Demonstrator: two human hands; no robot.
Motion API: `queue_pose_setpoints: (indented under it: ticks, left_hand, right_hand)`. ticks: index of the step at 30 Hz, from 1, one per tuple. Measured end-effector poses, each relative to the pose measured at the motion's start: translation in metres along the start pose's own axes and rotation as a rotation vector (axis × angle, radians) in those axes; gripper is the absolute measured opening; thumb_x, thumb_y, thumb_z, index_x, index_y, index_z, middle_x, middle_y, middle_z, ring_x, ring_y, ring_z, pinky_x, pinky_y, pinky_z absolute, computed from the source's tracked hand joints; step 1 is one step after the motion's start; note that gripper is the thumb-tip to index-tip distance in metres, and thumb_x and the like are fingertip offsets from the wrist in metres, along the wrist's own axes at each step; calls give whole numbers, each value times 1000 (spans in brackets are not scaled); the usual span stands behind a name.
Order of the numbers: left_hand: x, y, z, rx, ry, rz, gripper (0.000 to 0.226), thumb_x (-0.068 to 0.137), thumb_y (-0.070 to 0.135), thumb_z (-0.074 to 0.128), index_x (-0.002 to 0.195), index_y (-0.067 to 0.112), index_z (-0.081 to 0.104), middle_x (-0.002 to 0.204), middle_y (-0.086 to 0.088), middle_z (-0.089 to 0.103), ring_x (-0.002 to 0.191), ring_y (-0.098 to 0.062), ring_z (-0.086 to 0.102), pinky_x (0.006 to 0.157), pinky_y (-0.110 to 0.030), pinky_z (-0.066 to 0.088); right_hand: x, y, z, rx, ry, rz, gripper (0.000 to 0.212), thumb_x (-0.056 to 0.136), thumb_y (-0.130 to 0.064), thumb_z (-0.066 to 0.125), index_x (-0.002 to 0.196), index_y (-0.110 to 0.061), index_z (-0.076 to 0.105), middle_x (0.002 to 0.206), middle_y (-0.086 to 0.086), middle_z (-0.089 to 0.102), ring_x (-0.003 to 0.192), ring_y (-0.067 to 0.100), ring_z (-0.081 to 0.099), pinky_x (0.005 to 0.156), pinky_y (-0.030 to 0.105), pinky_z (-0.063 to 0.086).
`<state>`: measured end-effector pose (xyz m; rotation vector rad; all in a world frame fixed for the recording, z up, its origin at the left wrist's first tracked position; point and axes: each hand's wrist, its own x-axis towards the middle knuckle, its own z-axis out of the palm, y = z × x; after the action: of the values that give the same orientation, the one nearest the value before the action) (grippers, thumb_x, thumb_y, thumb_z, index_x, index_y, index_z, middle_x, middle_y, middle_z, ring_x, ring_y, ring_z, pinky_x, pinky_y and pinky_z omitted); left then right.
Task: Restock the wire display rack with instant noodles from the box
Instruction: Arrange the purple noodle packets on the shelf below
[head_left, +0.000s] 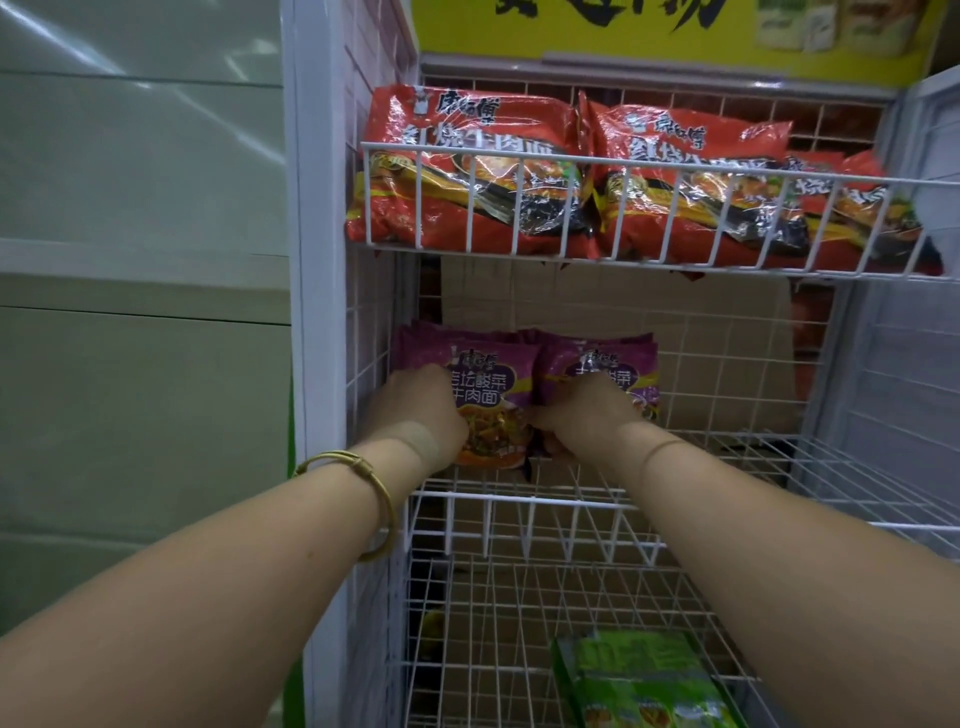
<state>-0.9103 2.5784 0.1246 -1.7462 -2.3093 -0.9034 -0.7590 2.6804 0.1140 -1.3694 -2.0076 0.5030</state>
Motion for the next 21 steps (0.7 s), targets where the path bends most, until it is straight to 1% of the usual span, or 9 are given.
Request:
queue_pose_setpoints:
  ticks: [1,4,6,9,10,12,15,18,21]
  left_hand:
    - [2,2,-1,-27,-15,5,14,88,19,56,95,15,67,98,-6,68,85,-27,61,70,-32,47]
    - [7,16,-2,-103,-57,52,16,90,19,56,92,16,72,96,-4,71,89,-26,65,78,-35,55]
    - [10,35,0,-145,-62,104,18,90,19,57,90,15,74,96,-4,72,92,-27,66,83,-35,55]
    - [11,75,12,-222,-60,188,14,88,23,62,83,16,73,89,-3,72,91,-27,66,75,-27,48]
    - [10,90,18,-243,-69,219,14,88,24,62,80,17,71,84,-2,70,89,-26,66,73,-25,45]
    - [3,122,35,-287,-103,290,13,88,23,63,77,21,70,81,1,68,87,-24,66,71,-23,43]
    - [-15,174,56,-391,-151,404,13,88,28,66,76,25,65,81,3,67,78,-17,62,67,-23,41]
    - [-40,222,73,-476,-161,513,9,89,31,64,82,27,68,75,6,61,77,-15,57,69,-20,38]
    - [-66,260,93,-554,-132,620,9,86,27,62,80,25,70,79,7,63,83,-14,59,72,-20,38]
  right_hand:
    - [-1,0,-4,-4,-4,5,38,83,-41,73,68,-8,66,68,8,71,68,24,69,60,33,56]
    - [-8,4,-23,14,33,70,32,84,-33,71,87,-2,72,82,14,74,79,29,73,68,39,58]
    - [-17,11,-41,-62,60,93,32,88,-33,67,97,-2,72,91,15,74,85,29,72,75,39,58]
    - [-31,30,-71,-51,74,83,22,84,-31,73,92,-10,70,92,10,72,84,25,67,80,37,56]
    - [-37,40,-81,-53,95,89,19,84,-31,74,85,-13,69,86,9,71,79,25,66,76,37,57]
    - [-51,60,-103,-91,157,133,23,84,-34,74,74,-15,66,70,5,66,61,21,61,60,32,49]
    - [-82,88,-138,-33,260,161,24,85,-32,76,71,-15,67,52,-1,56,44,11,48,49,24,37]
    - [-121,112,-174,-5,313,202,27,85,-36,76,79,-11,71,52,1,56,45,13,47,46,24,40]
    - [-151,141,-203,5,322,281,23,87,-29,74,71,-15,66,57,2,59,48,14,50,45,23,41]
